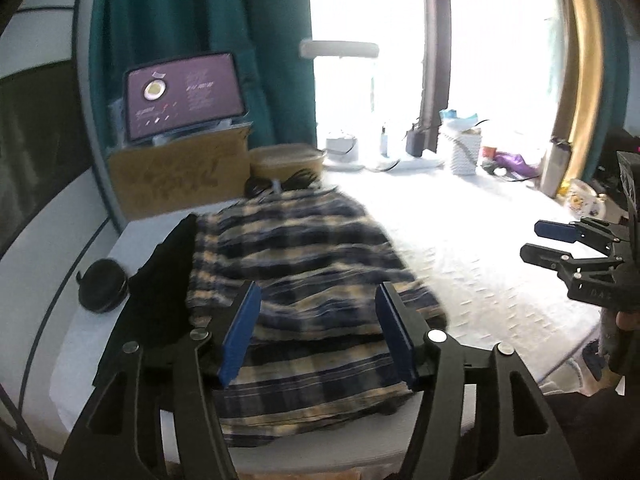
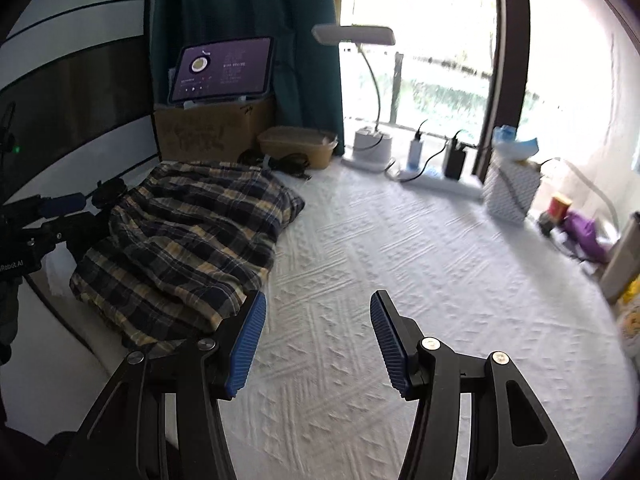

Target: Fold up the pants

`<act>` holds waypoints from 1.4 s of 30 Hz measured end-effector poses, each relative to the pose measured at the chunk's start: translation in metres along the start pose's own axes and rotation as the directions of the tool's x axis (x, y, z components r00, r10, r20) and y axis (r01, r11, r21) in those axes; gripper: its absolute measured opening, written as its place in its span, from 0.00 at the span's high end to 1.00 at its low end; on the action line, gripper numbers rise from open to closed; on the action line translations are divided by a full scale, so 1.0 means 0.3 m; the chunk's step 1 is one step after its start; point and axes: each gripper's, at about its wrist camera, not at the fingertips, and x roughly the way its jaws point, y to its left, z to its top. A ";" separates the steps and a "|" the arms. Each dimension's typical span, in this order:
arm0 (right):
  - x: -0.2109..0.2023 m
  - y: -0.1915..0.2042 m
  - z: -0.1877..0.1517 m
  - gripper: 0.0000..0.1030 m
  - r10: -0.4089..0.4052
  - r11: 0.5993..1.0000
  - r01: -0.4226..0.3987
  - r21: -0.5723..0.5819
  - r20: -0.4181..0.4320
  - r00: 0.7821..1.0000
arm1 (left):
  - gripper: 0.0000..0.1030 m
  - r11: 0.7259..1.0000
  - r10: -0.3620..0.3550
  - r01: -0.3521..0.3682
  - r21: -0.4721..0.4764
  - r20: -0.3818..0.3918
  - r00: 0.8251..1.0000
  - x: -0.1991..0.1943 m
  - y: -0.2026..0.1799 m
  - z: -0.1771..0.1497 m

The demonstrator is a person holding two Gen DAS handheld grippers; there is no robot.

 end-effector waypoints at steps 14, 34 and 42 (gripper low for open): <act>-0.272 -0.016 0.034 0.45 -0.060 0.998 0.061 -0.002 0.148 0.987 | 0.35 0.994 -0.105 0.097 0.050 0.186 0.977 -0.194 -0.139 0.092; -0.589 -0.119 0.009 0.15 -0.172 0.981 0.130 0.146 0.330 0.928 | 0.02 0.986 -0.152 0.165 -0.005 0.354 0.923 -0.353 -0.177 0.114; -0.653 -0.173 -0.035 0.00 -0.245 0.958 0.169 0.230 0.359 0.900 | 0.01 0.992 -0.104 0.124 -0.034 0.358 0.928 -0.354 -0.193 0.113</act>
